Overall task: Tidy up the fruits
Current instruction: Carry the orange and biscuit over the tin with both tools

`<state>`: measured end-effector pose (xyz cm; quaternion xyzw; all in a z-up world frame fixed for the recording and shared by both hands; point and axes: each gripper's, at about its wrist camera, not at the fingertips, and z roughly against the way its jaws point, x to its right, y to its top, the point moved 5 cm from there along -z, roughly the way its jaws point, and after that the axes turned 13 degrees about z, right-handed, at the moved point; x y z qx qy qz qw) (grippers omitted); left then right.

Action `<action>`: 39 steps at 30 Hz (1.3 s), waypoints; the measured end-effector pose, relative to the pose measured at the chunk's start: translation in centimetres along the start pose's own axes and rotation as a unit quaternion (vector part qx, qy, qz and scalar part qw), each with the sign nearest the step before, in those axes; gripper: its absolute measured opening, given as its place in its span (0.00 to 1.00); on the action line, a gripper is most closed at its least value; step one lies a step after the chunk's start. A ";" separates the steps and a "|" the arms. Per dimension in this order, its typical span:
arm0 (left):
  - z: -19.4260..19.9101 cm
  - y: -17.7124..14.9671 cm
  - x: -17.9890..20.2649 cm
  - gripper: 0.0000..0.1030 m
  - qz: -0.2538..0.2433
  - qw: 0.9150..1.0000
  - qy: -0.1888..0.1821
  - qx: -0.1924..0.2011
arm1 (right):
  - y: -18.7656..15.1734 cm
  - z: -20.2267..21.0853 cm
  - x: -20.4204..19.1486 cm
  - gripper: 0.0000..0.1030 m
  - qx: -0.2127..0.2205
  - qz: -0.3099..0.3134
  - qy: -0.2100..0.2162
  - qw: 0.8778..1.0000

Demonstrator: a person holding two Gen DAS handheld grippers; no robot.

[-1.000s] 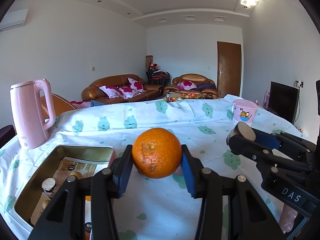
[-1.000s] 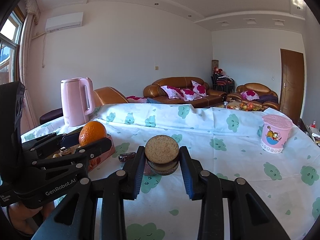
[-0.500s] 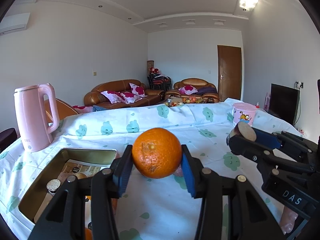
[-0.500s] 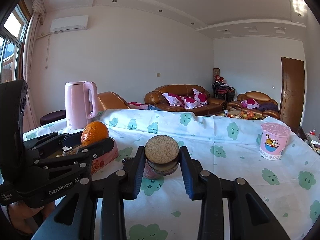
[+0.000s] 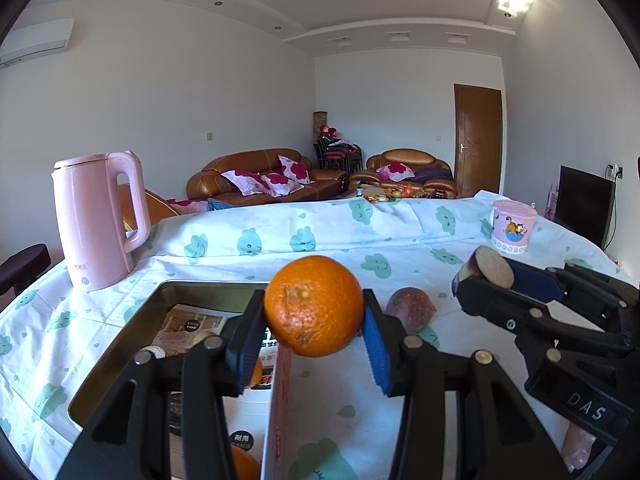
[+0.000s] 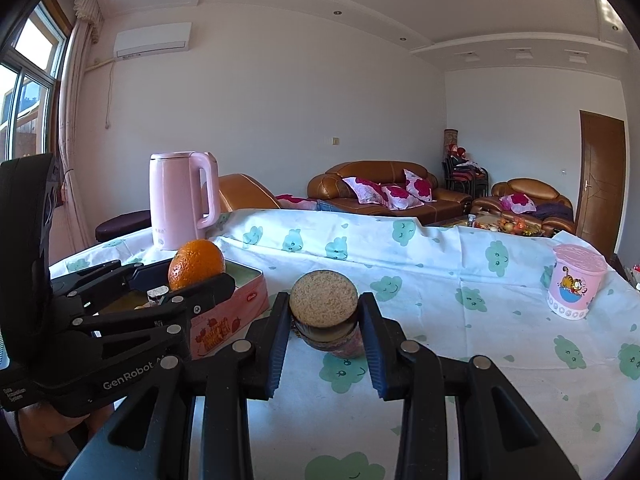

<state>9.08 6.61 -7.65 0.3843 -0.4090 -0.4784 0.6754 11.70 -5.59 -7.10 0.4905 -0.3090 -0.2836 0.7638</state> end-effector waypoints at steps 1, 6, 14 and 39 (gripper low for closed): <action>0.0 0.1 -0.6 0.46 0.003 1.000 0.003 0.000 | 0.2 -0.2 -0.3 0.35 -0.001 0.002 0.004 1.000; -0.3 0.4 -3.0 0.46 0.019 1.000 0.021 -0.008 | 1.1 -1.3 -2.3 0.35 -0.001 0.016 0.020 1.000; -0.1 0.9 -6.6 0.46 0.040 0.998 0.040 -0.013 | 2.1 -2.9 -4.6 0.35 -0.003 0.021 0.051 0.998; -1.6 1.7 -12.3 0.46 0.078 0.994 0.042 -0.070 | 3.2 -6.7 -11.5 0.35 -0.028 0.058 0.127 0.990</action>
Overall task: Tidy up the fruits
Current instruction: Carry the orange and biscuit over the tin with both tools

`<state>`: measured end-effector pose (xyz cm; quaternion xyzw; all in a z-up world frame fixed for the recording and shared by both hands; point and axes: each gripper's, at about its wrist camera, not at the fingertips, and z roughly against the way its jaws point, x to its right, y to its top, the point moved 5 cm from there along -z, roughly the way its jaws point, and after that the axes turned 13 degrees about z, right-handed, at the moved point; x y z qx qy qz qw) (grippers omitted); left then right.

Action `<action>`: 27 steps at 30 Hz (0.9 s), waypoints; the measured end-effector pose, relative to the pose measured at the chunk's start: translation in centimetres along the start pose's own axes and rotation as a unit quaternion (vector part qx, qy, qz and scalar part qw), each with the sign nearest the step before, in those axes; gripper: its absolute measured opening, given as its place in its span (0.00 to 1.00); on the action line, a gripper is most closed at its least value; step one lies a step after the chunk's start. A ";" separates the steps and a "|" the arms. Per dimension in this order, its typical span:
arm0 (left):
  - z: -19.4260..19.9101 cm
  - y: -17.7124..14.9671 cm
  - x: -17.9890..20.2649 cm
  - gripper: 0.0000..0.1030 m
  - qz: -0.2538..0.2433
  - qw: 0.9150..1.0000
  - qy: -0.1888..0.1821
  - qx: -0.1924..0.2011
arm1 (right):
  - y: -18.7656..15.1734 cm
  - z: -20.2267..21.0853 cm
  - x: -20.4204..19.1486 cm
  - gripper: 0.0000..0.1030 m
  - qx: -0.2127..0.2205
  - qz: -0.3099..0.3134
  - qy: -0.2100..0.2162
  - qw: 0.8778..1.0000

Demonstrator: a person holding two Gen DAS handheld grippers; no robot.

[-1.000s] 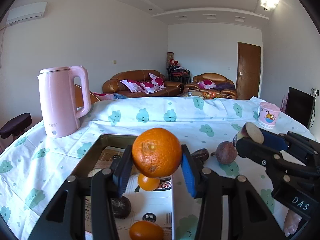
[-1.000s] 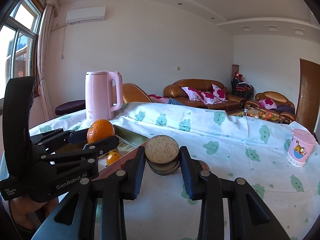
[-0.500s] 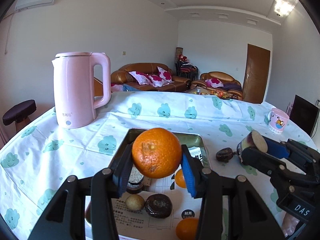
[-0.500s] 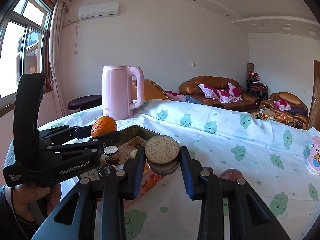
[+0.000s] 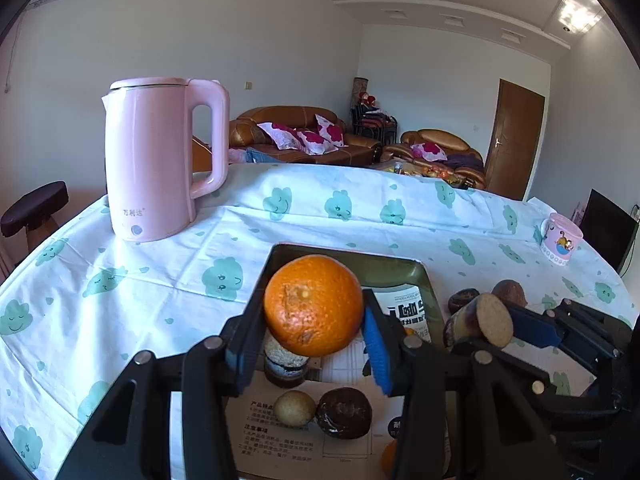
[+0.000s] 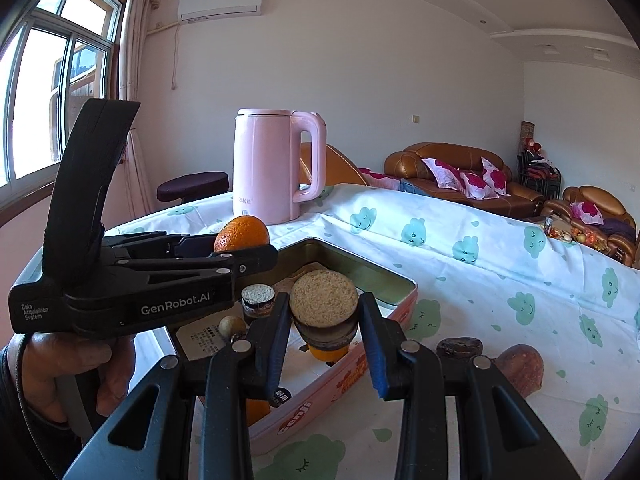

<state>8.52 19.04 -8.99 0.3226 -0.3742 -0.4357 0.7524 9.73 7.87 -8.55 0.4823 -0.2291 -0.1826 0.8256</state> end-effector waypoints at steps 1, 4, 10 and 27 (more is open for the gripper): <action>-0.1 -0.1 0.0 0.46 -0.001 1.000 0.002 -0.002 | -0.1 -0.2 -0.1 0.35 -0.004 0.000 0.002 1.000; -0.5 -0.3 0.0 0.46 -0.003 1.000 0.007 -0.008 | -0.1 -0.4 -0.1 0.35 -0.008 -0.003 0.007 1.000; -1.0 -0.8 0.0 0.46 -0.009 1.000 0.012 -0.020 | -0.4 -1.2 -0.3 0.35 -0.029 -0.002 0.017 0.999; -2.4 -1.5 0.1 0.46 -0.012 0.998 0.009 -0.054 | -1.1 -3.1 -0.2 0.36 -0.073 -0.018 0.037 0.996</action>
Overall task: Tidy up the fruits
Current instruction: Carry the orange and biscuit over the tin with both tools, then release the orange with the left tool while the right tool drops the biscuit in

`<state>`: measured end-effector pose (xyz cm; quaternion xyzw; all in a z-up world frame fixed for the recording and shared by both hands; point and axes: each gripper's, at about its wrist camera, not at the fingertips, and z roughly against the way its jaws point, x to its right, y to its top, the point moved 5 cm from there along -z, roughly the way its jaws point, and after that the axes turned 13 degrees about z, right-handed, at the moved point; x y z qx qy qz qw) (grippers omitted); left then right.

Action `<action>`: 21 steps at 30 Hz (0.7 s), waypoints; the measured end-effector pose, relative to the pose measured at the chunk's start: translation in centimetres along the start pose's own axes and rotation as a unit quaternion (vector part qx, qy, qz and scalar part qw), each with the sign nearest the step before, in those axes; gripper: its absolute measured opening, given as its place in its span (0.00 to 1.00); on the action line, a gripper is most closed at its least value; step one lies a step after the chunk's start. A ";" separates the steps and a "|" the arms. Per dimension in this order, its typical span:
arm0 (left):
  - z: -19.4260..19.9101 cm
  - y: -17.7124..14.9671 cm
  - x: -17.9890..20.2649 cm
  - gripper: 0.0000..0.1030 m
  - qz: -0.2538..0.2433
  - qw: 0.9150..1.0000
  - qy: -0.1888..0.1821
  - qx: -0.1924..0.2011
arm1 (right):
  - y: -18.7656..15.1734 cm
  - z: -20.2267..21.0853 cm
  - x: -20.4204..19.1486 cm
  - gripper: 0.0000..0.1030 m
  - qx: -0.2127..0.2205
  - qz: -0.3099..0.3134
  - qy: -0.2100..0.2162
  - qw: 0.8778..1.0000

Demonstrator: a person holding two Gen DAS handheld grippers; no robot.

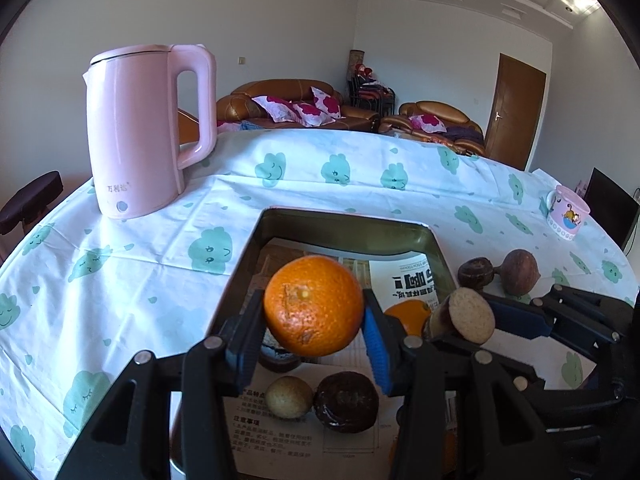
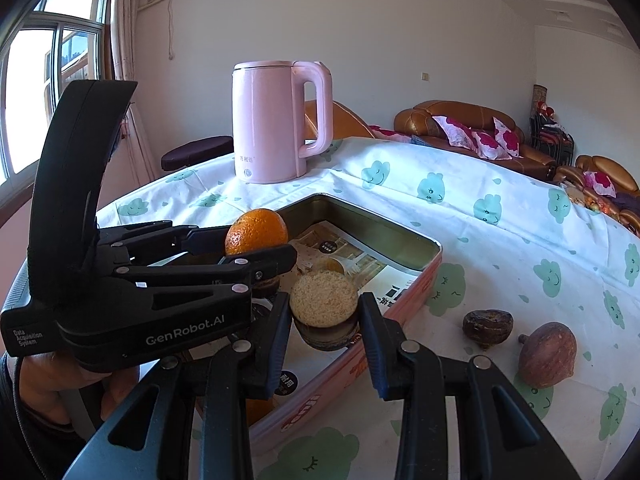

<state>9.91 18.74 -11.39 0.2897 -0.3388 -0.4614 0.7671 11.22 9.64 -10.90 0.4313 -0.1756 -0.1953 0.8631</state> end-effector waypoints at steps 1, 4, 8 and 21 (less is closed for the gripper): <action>-0.1 0.0 0.0 0.46 0.001 1.000 -0.001 -0.003 | 0.0 0.0 0.0 0.36 -0.001 -0.001 0.000 1.000; -0.4 0.0 -0.2 0.47 0.005 1.000 -0.001 -0.011 | -0.1 -0.2 0.1 0.36 -0.005 -0.004 0.003 1.000; -0.4 0.0 -0.2 0.47 0.005 1.000 -0.001 -0.011 | -0.1 -0.2 0.0 0.36 -0.006 -0.003 0.003 1.000; 0.5 0.1 -0.8 0.70 0.011 1.000 0.011 0.009 | -0.2 0.0 0.3 0.42 -0.005 -0.009 -0.010 1.000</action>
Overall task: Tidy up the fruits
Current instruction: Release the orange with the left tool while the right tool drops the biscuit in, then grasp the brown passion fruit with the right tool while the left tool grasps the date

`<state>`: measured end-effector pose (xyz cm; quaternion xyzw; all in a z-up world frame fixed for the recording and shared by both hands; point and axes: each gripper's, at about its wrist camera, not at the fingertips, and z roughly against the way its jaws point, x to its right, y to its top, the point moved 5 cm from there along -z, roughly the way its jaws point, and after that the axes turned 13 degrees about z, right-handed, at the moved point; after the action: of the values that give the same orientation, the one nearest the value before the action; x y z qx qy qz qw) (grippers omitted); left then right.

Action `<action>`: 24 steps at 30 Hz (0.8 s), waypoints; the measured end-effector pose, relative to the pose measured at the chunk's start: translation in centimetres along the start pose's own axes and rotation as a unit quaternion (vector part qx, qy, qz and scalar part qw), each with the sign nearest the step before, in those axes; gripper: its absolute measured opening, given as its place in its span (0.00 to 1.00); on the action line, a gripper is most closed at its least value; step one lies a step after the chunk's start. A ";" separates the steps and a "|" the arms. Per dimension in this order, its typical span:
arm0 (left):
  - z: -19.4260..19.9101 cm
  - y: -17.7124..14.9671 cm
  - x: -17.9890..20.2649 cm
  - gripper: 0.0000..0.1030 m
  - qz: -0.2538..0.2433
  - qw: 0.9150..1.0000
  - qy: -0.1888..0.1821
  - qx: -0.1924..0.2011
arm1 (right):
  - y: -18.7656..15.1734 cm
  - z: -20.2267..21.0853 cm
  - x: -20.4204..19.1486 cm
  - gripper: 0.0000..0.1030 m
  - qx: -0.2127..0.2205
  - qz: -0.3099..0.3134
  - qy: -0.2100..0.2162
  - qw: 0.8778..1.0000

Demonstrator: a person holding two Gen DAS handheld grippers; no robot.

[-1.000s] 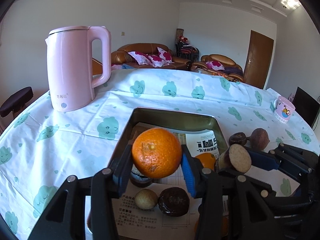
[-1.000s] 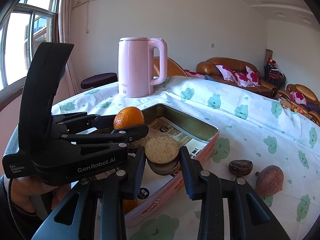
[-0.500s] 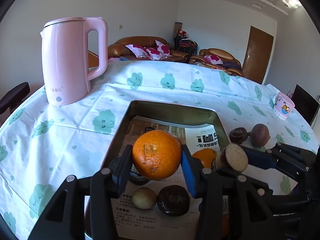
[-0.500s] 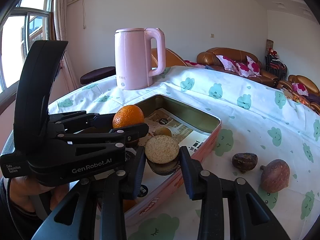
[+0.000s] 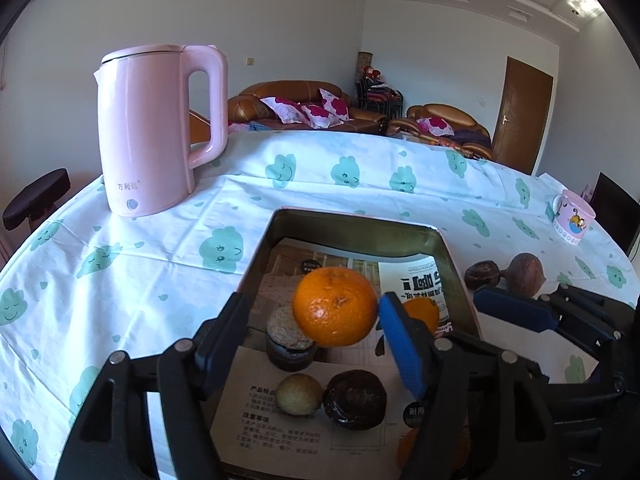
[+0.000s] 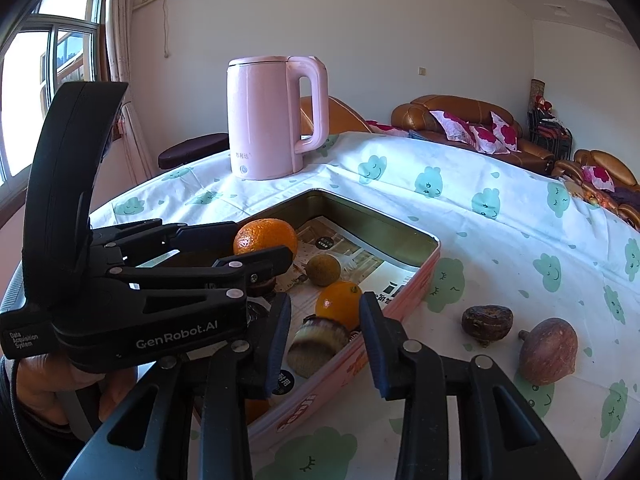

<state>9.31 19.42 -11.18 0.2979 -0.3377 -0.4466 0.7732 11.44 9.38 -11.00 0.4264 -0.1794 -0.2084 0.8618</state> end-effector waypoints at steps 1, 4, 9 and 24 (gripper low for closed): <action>0.1 0.1 -0.1 0.73 0.003 1.000 -0.002 0.001 | -0.1 0.1 0.3 0.46 0.001 -0.007 -0.003 1.000; 0.8 0.3 0.0 0.87 0.007 1.000 -0.003 0.014 | -0.2 0.5 1.2 0.60 0.011 -0.032 -0.007 0.999; 1.8 0.7 1.0 0.96 0.006 0.999 -0.009 0.033 | -0.7 2.2 2.3 0.68 0.038 -0.053 -0.010 0.998; 1.9 -0.5 8.4 0.96 -0.032 0.998 -0.037 0.034 | -5.0 6.3 12.4 0.68 -0.009 -0.113 -0.140 0.984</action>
<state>10.69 11.47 -8.25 0.3180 -0.3713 -0.4699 0.7350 17.85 -3.84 -9.78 0.4030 -0.2473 -0.3639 0.8025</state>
